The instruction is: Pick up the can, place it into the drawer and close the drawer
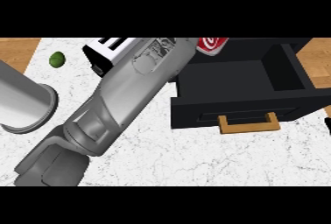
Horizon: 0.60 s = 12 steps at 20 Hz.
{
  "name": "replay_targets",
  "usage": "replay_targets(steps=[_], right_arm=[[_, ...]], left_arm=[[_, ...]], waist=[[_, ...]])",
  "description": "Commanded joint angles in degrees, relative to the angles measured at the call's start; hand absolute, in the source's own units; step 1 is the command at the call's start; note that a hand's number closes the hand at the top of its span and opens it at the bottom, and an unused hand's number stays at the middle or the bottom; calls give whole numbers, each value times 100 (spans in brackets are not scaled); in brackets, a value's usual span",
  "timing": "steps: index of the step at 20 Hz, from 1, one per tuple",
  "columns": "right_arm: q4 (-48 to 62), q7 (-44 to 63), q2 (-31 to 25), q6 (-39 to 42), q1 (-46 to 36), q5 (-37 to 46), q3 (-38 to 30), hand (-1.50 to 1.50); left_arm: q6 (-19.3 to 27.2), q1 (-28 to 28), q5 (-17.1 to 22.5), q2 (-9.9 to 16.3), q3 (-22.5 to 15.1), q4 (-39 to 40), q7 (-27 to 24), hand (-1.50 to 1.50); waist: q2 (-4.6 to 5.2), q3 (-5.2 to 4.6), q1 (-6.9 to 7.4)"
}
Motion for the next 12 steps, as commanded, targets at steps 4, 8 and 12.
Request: replay_targets(steps=[4, 8, 12], right_arm=[[227, 41, -66, -56, -365, 77, 40, -150], [314, 27, -99, -82, -490, 122, 31, -150], [558, 24, -256, -16, -653, -85, -182, -150]], left_arm=[[210, -241, 562, 0, -539, 508, -86, 150], [257, -125, 663, 0, -552, 801, -617, 150], [272, -148, 712, 0, -873, 970, -689, 150]], waist=[[26, 6, -149], [57, 4, -178], [66, 8, -194]])
